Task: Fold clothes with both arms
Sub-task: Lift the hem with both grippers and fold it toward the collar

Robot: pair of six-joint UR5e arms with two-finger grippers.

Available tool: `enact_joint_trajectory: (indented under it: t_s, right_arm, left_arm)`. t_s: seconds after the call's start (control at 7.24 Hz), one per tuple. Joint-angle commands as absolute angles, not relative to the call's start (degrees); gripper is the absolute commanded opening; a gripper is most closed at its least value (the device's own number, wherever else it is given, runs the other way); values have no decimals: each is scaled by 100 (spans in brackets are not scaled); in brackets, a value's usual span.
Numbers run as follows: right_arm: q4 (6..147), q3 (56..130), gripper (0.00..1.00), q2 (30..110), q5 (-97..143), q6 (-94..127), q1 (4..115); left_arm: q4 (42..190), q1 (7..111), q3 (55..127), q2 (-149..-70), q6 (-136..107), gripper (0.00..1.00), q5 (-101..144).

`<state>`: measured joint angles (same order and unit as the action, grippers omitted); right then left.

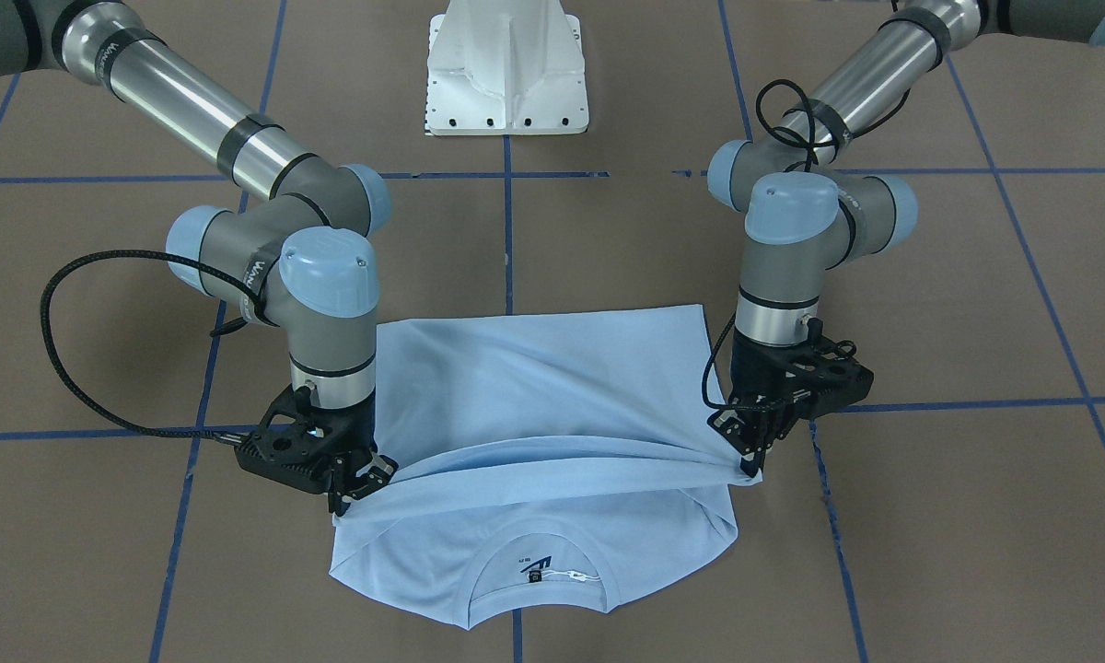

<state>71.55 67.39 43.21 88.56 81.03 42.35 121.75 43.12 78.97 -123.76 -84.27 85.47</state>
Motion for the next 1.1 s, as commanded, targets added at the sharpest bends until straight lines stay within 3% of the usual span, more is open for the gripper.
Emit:
enact_joint_trajectory:
  t_s: [0.0, 0.55, 0.69, 0.83, 0.97]
  right_arm:
    - [7040, 6425, 0, 4123, 8859, 8095, 4315]
    - [6988, 6022, 0, 3981, 8877, 8042, 4368]
    - [6839, 5925, 4, 3990, 8877, 8033, 4359]
    - [6829, 5915, 37, 3999, 8868, 8042, 4333]
    - [6829, 5924, 49, 3990, 8868, 8042, 4281]
  left_arm:
    - [12557, 4316, 7500, -12480, -8358, 0, 8517]
    - [12726, 4324, 7234, -12586, -8350, 4, 8525]
    - [12883, 4324, 7138, -12577, -8350, 22, 8525]
    - [13137, 4324, 6971, -12586, -8350, 28, 8525]
    - [13183, 4333, 6935, -12577, -8350, 29, 8525]
